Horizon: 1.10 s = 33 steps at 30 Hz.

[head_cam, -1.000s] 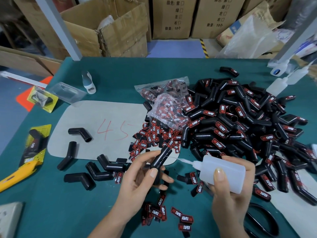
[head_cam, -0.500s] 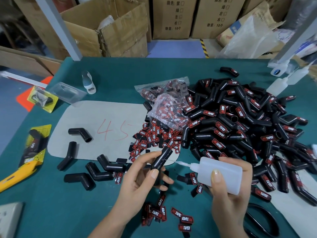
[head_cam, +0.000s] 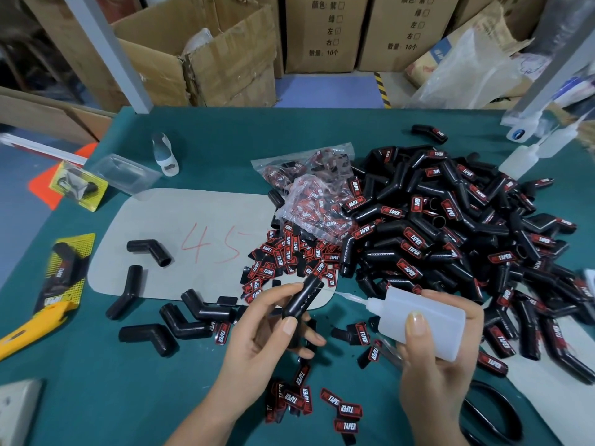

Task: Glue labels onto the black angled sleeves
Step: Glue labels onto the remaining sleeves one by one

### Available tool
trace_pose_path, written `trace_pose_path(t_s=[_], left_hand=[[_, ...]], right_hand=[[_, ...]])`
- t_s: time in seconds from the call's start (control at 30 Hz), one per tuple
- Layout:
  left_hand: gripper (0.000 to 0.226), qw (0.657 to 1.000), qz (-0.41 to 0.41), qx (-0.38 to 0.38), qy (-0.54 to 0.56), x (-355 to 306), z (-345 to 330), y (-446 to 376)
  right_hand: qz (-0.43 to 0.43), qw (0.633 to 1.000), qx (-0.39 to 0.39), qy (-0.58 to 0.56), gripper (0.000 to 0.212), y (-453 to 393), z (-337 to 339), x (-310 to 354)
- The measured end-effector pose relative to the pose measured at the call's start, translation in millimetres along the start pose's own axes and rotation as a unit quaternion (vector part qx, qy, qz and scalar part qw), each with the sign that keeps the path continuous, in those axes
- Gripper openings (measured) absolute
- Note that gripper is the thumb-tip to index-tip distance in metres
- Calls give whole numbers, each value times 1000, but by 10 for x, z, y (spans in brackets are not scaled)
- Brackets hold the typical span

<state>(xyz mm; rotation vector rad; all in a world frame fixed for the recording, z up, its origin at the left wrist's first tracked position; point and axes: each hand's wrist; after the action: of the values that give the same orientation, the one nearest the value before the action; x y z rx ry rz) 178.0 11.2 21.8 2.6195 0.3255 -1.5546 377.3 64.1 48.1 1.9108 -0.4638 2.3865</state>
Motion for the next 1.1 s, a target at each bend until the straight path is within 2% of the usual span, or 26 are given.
trace_pose_path(t_s=[0.7, 1.1], left_hand=[[40, 1000, 2, -5, 5, -18, -5, 1], [40, 1000, 7, -3, 4, -43, -34, -2]], right_hand=[[1, 1000, 27, -3, 29, 30, -7, -8], [36, 998, 52, 12, 29, 52, -2, 35]])
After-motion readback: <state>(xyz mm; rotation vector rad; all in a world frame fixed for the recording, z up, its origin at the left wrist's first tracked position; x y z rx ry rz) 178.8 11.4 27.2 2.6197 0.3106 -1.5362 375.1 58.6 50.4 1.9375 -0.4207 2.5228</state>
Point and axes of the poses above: each hand's wrist, its own y-axis away from the middle knuckle, its own z-axis out of the back of the hand, x = y × z, and after that the axes turned 13 degrees about y, right-handed
